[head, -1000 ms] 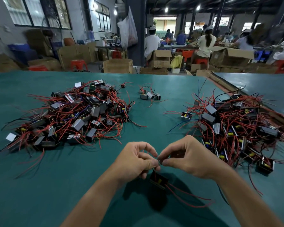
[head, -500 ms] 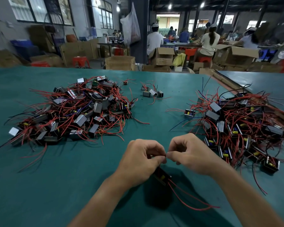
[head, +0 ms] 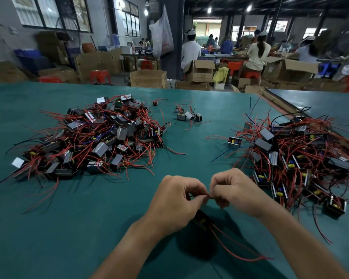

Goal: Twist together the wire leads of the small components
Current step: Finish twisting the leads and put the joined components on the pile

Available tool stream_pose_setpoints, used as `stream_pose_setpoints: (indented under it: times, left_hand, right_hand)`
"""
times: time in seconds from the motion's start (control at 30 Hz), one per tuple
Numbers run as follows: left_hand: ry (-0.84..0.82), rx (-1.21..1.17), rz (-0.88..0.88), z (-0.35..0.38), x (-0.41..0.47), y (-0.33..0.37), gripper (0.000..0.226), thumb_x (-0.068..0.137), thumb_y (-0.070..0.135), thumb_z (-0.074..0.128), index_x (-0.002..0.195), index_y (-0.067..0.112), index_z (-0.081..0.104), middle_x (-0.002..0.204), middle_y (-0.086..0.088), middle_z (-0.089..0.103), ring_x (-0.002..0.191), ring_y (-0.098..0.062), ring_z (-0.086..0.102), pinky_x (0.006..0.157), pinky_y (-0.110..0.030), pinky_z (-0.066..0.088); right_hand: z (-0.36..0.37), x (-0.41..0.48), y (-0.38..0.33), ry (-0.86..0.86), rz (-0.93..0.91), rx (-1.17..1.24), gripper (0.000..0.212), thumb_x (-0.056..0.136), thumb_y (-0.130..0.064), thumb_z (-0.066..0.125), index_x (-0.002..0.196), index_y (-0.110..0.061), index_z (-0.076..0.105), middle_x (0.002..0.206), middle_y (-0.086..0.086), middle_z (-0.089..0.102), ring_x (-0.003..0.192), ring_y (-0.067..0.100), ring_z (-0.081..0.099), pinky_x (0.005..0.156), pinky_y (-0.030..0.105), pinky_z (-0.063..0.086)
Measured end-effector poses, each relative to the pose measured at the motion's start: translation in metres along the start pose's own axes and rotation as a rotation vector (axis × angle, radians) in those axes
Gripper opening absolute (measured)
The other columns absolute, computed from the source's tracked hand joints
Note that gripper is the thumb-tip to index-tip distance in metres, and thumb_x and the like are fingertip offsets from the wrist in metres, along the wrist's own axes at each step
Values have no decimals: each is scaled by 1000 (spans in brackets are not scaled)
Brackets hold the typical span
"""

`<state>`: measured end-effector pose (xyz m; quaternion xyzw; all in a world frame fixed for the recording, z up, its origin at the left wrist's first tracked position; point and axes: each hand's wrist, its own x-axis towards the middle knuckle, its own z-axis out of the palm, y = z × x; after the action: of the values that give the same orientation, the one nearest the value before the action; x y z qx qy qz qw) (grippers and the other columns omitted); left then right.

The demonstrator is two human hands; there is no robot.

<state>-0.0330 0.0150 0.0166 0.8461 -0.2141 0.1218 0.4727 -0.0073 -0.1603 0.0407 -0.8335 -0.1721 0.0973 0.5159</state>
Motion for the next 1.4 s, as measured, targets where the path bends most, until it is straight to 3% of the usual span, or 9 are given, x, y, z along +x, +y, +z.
stream_pose_setpoints:
  times: [0.07,0.2,0.5,0.73,0.93,1.07,1.2,1.4]
  left_hand:
    - [25,-2,-9,-1,0,1,9,78,12,73,73,20,74,62,14,67,53,1,56,55,-14,42]
    - [37,-94,-71,-4,1,0,10,77,11,72,70,18,73,60,10,68,49,4,52,51,-13,39]
    - [41,30,9,2,0,1,1,75,22,70,75,22,71,59,20,62,45,2,47,50,-7,31]
    - [82,-49,-38,-2,1,0,8,78,21,71,71,23,70,60,16,66,47,4,52,51,-11,37]
    - [47,-272,-259,-3,2,-5,5,77,28,76,74,25,73,45,1,60,33,-11,46,43,-20,37]
    - [-18,-406,-354,-7,4,-8,8,76,27,82,73,22,76,45,-6,57,33,-11,40,45,-22,36]
    - [-11,-373,-368,-7,6,-4,13,80,18,80,70,25,77,46,-8,59,34,-11,39,43,-19,33]
    - [34,-325,-350,-7,7,-2,21,79,9,78,67,26,77,48,-9,62,45,-20,52,50,-28,44]
  right_hand:
    - [1,-1,0,6,-7,20,31,85,4,62,60,-14,66,51,-1,60,49,12,53,49,24,46]
    - [2,-4,-1,14,-69,35,24,89,-3,66,67,-13,69,56,-1,63,55,16,55,53,27,49]
    - [1,2,-3,6,104,175,32,85,12,56,58,-4,57,43,0,49,37,8,45,41,17,37]
    - [-1,3,2,67,-1,210,25,91,4,59,67,-3,60,48,1,53,43,14,46,44,22,44]
    - [4,-2,6,27,-129,57,17,85,-11,74,72,-4,66,57,1,57,54,18,47,51,34,41]
    - [5,-2,6,72,-146,69,16,82,-14,77,71,-7,67,57,3,58,53,18,47,53,37,42]
    - [2,-2,5,77,-157,49,14,84,-11,75,71,-8,69,58,-1,59,55,16,49,54,38,46]
    - [-2,-3,6,-5,-137,-52,18,88,-12,70,71,-10,64,55,-4,56,53,13,52,55,34,45]
